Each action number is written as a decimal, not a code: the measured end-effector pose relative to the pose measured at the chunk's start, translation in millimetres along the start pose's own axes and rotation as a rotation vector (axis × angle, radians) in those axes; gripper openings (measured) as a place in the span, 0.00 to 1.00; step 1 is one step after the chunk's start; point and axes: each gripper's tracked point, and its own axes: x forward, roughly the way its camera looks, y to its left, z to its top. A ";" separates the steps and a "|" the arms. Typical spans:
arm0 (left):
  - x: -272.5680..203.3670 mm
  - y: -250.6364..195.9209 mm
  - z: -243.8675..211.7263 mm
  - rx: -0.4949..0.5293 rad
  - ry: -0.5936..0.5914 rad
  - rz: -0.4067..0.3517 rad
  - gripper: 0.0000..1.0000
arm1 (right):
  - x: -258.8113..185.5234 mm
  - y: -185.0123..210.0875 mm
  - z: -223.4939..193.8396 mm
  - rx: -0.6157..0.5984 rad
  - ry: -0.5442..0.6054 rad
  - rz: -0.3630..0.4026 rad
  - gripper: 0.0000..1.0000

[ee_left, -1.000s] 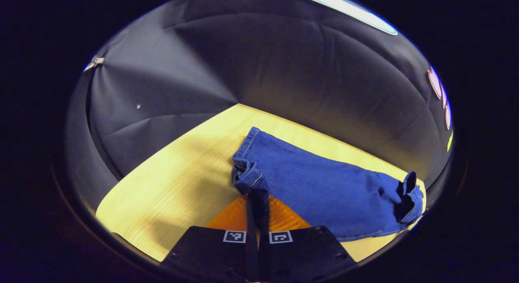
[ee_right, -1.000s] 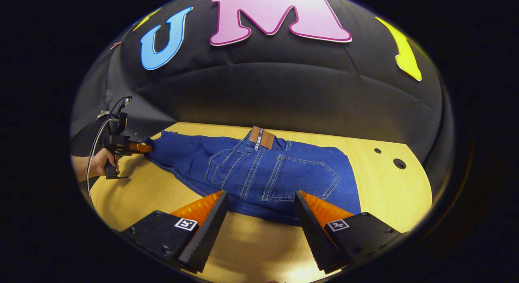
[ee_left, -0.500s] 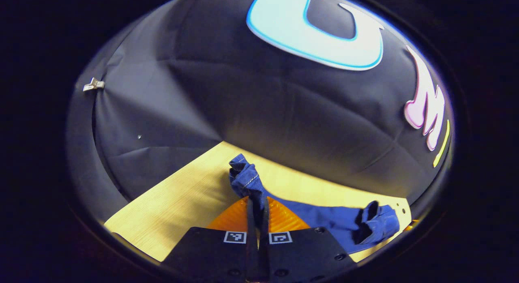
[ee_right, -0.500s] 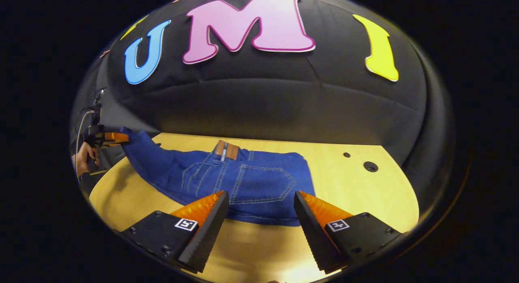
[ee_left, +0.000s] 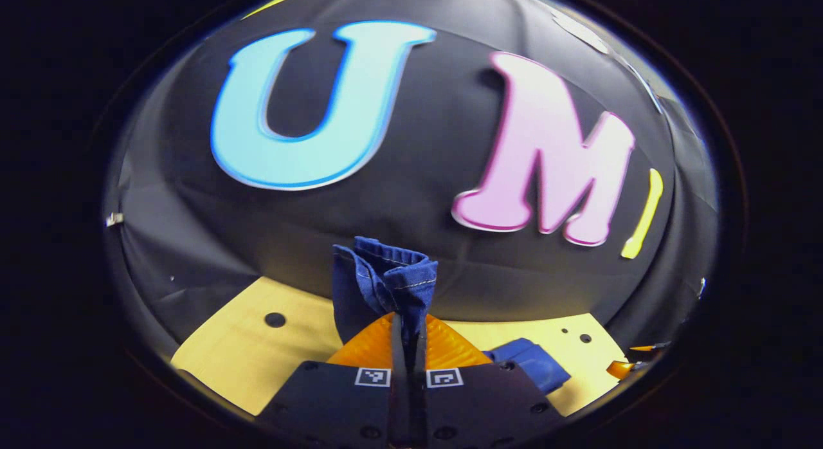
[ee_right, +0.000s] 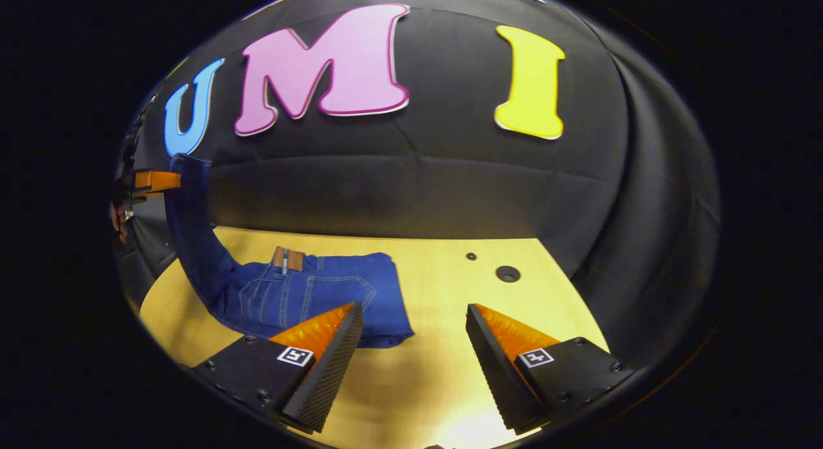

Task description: Grasp the waist and the cuffs of the jeans and fold them to make the two legs overlap; first hold the waist and fold one-third of the jeans toward the cuffs, then hold the cuffs and fold the remaining one-third in the same direction to finish folding.

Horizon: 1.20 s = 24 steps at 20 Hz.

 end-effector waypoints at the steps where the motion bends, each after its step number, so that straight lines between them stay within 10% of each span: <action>1: -8.4 -16.4 18.5 0.024 0.003 -0.039 0.06 | -2.7 -11.8 2.5 0.015 -0.002 -0.017 0.99; 8: -52.6 -58.4 87.8 0.087 0.130 -0.256 0.06 | -33.0 -78.6 0.2 0.097 0.007 -0.117 0.99; 13: -61.5 -46.8 88.8 0.090 0.292 -0.266 0.12 | -67.3 -96.2 -7.4 0.136 0.008 -0.155 0.99; 16: -90.9 -35.5 97.0 0.121 0.375 -0.316 0.44 | -87.2 -97.2 -17.0 0.137 0.023 -0.165 0.99; 18: -129.8 -24.3 122.3 0.116 0.391 -0.343 0.90 | -98.3 -92.4 -22.3 0.140 0.033 -0.161 0.99; 24: -247.6 23.6 153.4 0.100 0.283 -0.315 0.97 | -133.7 -67.8 -4.8 0.131 -0.015 -0.136 0.99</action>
